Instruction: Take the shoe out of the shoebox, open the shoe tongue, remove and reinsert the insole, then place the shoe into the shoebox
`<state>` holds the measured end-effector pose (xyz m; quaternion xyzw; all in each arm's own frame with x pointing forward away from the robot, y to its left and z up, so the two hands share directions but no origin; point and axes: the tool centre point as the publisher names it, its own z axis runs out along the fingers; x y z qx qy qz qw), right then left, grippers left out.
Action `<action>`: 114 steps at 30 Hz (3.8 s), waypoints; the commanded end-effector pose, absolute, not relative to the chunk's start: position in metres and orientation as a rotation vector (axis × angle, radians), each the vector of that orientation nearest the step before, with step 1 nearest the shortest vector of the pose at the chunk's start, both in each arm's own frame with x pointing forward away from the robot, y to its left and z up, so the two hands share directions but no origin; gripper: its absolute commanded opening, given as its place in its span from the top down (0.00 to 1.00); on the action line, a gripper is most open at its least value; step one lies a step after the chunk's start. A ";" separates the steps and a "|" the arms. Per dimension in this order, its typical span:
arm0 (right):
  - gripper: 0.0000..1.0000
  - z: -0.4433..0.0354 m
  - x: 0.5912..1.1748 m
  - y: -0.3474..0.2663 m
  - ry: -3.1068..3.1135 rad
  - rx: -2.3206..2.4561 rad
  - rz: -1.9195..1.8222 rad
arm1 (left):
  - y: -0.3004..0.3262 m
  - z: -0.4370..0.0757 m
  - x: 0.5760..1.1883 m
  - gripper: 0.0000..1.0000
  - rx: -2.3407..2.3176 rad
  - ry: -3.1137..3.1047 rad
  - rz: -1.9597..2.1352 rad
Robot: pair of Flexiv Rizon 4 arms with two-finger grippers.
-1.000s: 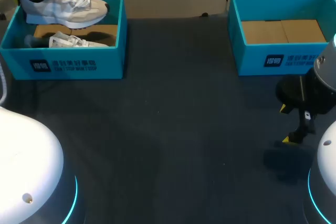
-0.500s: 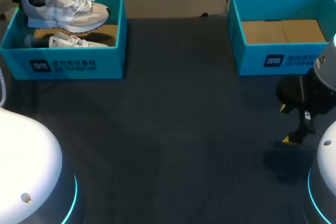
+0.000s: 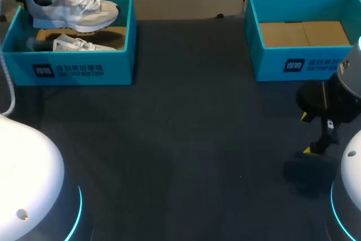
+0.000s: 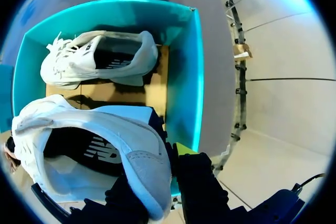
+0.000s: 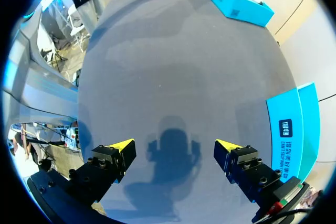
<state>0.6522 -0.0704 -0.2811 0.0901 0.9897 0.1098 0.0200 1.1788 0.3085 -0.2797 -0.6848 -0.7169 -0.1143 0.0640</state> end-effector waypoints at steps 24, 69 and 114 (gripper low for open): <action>0.00 -0.282 0.652 -0.070 3.069 0.280 0.338 | 0.307 -0.325 1.192 1.00 -2.034 -2.157 -0.319; 0.00 -0.282 0.652 -0.070 3.069 0.280 0.338 | 0.301 -0.363 1.202 0.82 -2.089 -2.106 -0.193; 0.00 -0.282 0.652 -0.070 3.069 0.280 0.338 | 0.289 -0.322 1.189 0.00 -2.222 -2.160 -0.142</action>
